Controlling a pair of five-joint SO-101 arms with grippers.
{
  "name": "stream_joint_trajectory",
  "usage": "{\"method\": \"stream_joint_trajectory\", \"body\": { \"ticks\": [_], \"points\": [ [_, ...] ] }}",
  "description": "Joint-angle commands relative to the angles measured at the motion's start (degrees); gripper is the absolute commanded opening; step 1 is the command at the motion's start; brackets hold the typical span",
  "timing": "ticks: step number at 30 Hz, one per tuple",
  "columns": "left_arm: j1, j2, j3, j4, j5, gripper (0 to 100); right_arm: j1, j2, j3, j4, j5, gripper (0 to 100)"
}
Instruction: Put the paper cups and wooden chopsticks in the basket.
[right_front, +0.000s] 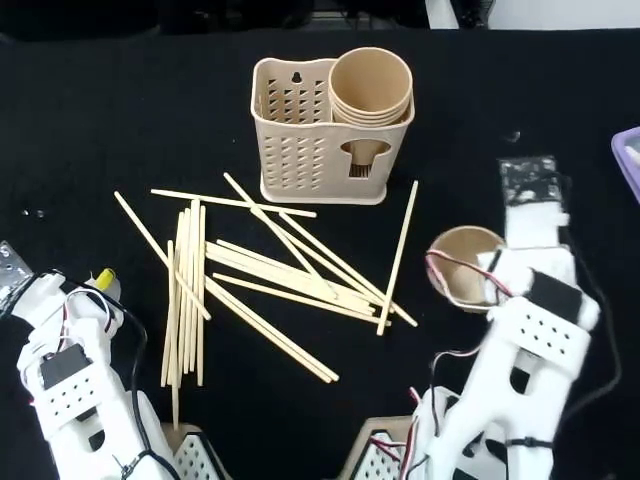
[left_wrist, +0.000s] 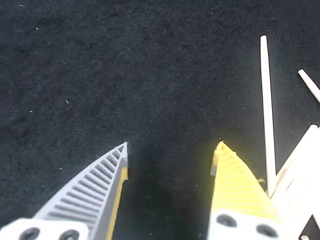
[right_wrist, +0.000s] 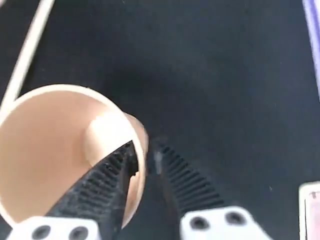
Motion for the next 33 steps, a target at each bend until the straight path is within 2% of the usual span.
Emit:
{"method": "stream_joint_trajectory", "body": {
  "ticks": [1,5,14,18,24,28,33],
  "points": [
    [-0.13,-0.88,-3.47,-0.62,0.09,26,5.54,-1.45,-0.40,0.26,0.00,14.3],
    [-0.13,-0.88,-3.47,-0.70,0.09,26,6.59,-1.54,-0.75,0.18,5.71,1.7],
    [-0.13,-0.88,-3.38,-0.79,0.09,26,5.98,-1.54,-4.35,3.43,6.95,1.1],
    [-0.13,-0.88,-3.30,-0.88,0.09,26,3.43,-1.54,-12.70,10.29,2.55,1.1],
    [-0.13,-0.88,-3.30,-0.88,0.09,26,-5.80,-1.45,-38.55,33.23,-2.02,1.1],
    [-0.13,-0.88,-3.30,-0.88,0.09,26,-11.52,-1.10,-53.93,37.71,-7.03,1.1],
    [-0.13,-0.88,-3.30,-0.88,0.09,26,-20.75,-1.10,-64.92,37.01,-16.09,1.1]
  ]
}}
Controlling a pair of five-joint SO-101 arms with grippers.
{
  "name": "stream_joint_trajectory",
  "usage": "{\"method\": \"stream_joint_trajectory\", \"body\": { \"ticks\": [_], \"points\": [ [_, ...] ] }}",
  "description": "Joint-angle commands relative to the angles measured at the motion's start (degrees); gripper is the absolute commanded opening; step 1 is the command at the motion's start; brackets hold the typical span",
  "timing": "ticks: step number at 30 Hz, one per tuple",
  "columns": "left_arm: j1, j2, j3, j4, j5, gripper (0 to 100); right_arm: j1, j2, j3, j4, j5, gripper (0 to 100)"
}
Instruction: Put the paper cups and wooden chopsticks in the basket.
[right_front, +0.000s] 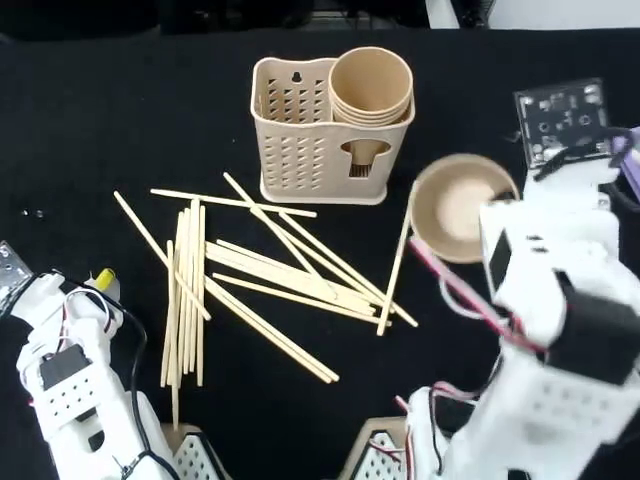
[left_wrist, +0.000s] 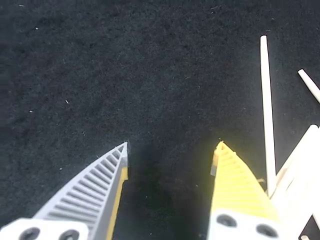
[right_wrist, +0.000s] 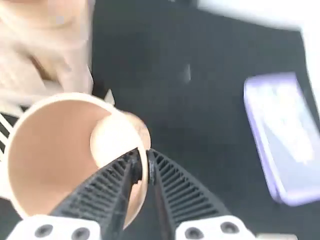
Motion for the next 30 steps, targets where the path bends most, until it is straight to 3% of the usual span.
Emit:
{"method": "stream_joint_trajectory", "body": {
  "ticks": [1,8,14,23,30],
  "points": [
    [-0.13,-0.88,-3.30,-0.88,0.09,26,-9.14,-1.01,-11.21,-1.93,-9.14,1.1],
    [-0.13,-0.88,-3.30,-0.70,0.09,26,-20.66,1.10,-10.59,-17.58,-16.79,1.1],
    [-0.04,-0.88,-3.30,-0.70,0.09,26,-21.45,12.70,-11.21,-26.29,-21.10,1.1],
    [-0.04,-0.88,-3.21,-0.70,0.09,26,-19.25,30.55,-21.05,-27.25,-22.15,1.1],
    [-0.04,-0.88,-3.21,-0.79,0.09,26,-19.34,35.21,-28.18,-25.67,-23.21,1.1]
  ]
}}
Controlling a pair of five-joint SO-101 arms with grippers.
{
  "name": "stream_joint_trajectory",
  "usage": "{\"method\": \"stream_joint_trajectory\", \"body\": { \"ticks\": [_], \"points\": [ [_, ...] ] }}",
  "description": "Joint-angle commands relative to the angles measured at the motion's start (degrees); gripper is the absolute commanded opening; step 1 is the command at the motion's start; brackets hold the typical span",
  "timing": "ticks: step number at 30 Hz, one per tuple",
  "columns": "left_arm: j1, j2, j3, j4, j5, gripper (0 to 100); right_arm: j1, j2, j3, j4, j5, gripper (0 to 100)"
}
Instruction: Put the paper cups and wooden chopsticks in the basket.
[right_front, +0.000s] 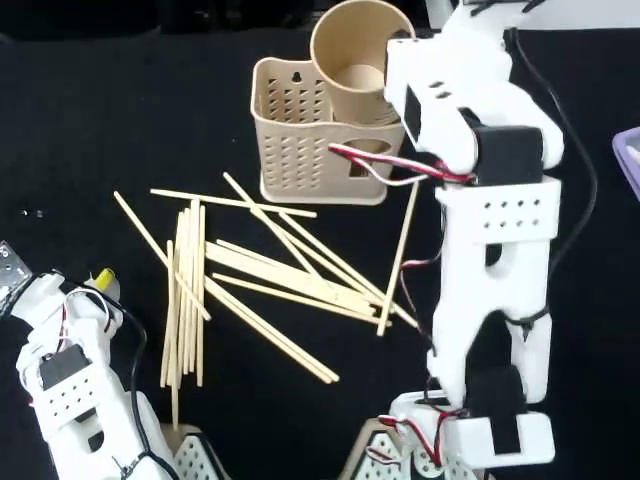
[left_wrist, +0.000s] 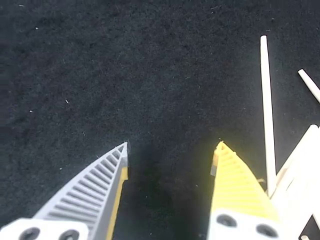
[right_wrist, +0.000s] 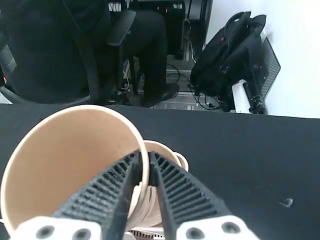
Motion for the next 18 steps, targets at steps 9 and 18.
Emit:
{"method": "stream_joint_trajectory", "body": {
  "ticks": [9,18],
  "points": [
    [-0.04,-0.88,-3.12,-0.88,0.09,26,1.49,7.34,-12.18,2.37,-0.62,1.1],
    [-0.04,-0.88,-3.12,-0.88,0.09,26,4.40,11.65,-12.70,3.96,-0.62,1.4]
  ]
}}
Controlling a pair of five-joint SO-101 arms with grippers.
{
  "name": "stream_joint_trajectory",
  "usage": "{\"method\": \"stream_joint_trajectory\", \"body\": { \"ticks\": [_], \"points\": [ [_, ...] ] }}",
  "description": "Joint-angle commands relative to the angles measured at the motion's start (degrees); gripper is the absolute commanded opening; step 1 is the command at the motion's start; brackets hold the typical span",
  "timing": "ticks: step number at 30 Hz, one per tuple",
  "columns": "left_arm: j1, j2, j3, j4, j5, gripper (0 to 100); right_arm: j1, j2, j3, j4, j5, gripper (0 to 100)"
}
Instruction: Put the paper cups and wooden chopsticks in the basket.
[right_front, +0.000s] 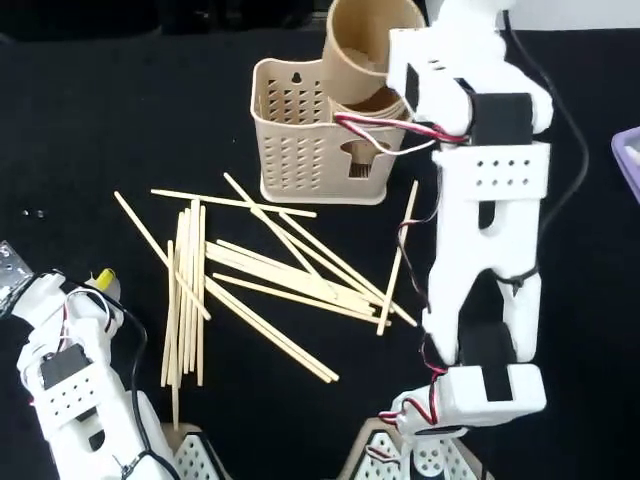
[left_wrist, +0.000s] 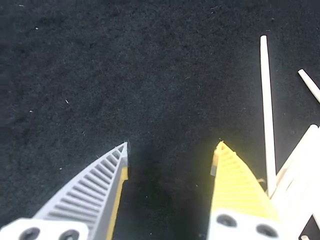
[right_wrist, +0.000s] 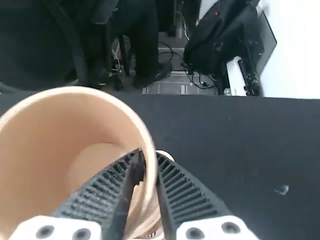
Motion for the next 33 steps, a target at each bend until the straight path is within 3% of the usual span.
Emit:
{"method": "stream_joint_trajectory", "body": {
  "ticks": [1,10,18,24,33],
  "points": [
    [-0.04,-0.88,-3.12,-0.88,0.09,26,2.99,0.13,-2.59,0.18,-0.44,1.2],
    [-0.04,-0.88,-3.12,-0.88,0.09,26,5.01,-0.31,-2.24,0.62,0.00,1.9],
    [-0.04,-0.88,-3.03,-0.88,0.09,26,5.19,-0.40,-2.68,4.75,-0.35,23.4],
    [-0.04,-0.88,-3.03,-0.88,0.09,26,6.77,-3.03,-3.82,7.12,0.00,20.4],
    [-0.04,-0.88,-3.12,-0.88,0.09,26,6.07,-8.13,-3.38,24.53,0.26,19.1]
  ]
}}
